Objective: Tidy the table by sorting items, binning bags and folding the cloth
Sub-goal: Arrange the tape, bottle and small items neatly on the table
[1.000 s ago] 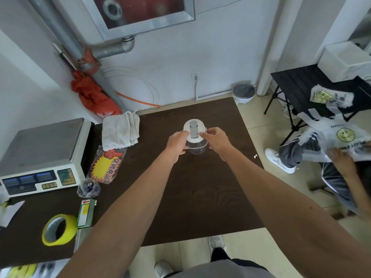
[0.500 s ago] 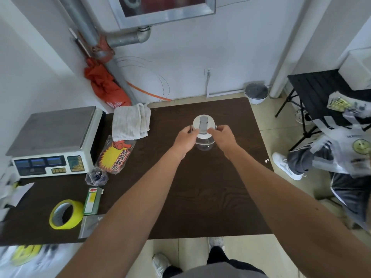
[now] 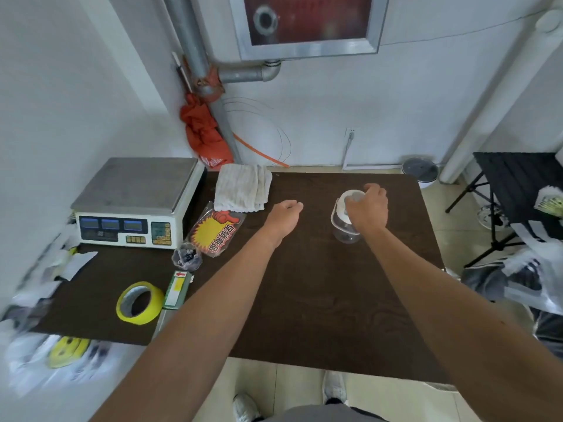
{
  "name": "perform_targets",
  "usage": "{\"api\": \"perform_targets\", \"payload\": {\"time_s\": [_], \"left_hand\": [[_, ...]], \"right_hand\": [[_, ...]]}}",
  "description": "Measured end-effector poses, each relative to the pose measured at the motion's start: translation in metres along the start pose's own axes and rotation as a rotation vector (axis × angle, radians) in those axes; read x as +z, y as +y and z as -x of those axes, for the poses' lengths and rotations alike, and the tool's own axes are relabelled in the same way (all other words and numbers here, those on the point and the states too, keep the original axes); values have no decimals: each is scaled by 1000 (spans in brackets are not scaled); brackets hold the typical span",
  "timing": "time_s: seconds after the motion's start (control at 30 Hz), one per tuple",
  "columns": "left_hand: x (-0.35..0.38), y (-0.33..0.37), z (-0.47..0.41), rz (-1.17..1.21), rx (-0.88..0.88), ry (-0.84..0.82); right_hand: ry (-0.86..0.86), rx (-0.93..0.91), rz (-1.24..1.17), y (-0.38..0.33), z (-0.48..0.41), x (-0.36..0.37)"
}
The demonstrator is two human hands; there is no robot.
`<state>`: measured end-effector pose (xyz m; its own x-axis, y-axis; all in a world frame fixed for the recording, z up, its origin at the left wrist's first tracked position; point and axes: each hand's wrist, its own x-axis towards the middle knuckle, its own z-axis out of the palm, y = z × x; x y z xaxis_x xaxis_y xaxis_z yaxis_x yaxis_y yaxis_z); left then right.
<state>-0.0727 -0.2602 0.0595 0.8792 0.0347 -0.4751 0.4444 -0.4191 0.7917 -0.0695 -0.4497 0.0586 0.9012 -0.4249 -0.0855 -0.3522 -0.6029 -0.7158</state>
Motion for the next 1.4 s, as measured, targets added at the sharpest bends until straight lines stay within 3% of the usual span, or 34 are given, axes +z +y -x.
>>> {"api": "perform_targets", "payload": {"time_s": [0.1,0.43,1.1,1.33,1.4], "left_hand": [[-31,-10,7,48,3,31],[-145,-65,35,231,12,213],[-300,-250,111,190,-339,594],[-319,-311,113,73,-401,542],[-322,-356,85,84,-405,487]], "right_hand": [[17,-118,6,-32,15,16],[-280,-271,7,-118,77,99],[-908,-460,271,-189,232,256],[-1035,-382,381,-193,269,294],[-1057,-348,387,-193,275,303]]}}
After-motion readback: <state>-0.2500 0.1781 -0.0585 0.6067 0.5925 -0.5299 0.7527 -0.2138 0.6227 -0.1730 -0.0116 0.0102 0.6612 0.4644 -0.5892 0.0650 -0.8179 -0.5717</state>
